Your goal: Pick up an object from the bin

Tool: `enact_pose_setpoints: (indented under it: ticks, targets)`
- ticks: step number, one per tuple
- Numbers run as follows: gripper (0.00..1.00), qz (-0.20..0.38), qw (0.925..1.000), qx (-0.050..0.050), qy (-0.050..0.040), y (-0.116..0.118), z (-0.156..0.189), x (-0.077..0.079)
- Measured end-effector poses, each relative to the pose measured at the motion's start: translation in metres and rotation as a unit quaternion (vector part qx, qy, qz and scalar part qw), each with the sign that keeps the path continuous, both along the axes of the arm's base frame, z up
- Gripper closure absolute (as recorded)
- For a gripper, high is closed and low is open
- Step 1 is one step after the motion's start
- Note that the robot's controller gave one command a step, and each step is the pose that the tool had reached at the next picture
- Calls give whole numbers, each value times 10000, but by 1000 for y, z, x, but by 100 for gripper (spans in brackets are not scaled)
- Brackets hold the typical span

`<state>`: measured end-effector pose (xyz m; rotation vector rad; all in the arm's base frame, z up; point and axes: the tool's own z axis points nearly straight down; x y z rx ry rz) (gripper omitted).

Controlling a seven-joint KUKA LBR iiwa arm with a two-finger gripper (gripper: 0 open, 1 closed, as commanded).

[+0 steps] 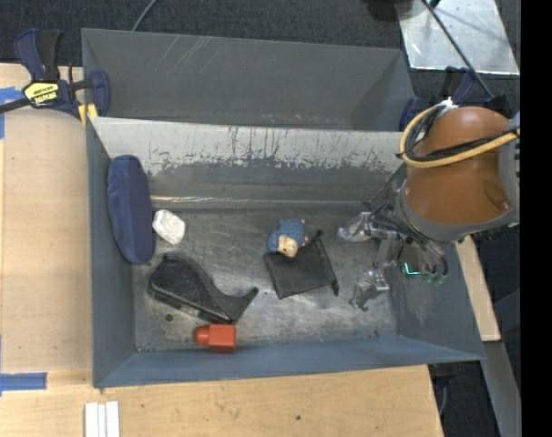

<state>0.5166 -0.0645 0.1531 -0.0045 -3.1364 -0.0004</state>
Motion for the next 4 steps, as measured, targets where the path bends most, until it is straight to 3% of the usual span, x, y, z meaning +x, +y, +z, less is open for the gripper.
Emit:
enact_pose_setpoints:
  ticks: [1, 2, 3, 4]
  targets:
    - [0, -109, 9999, -2, -47, 30, -77, 50]
    - [100, -119, 9999, -5, -88, 28, -71, 52]
    - [0, -113, 9999, -4, -47, 28, -73, 50]
    - [100, -115, 9999, -6, -85, 28, -71, 52]
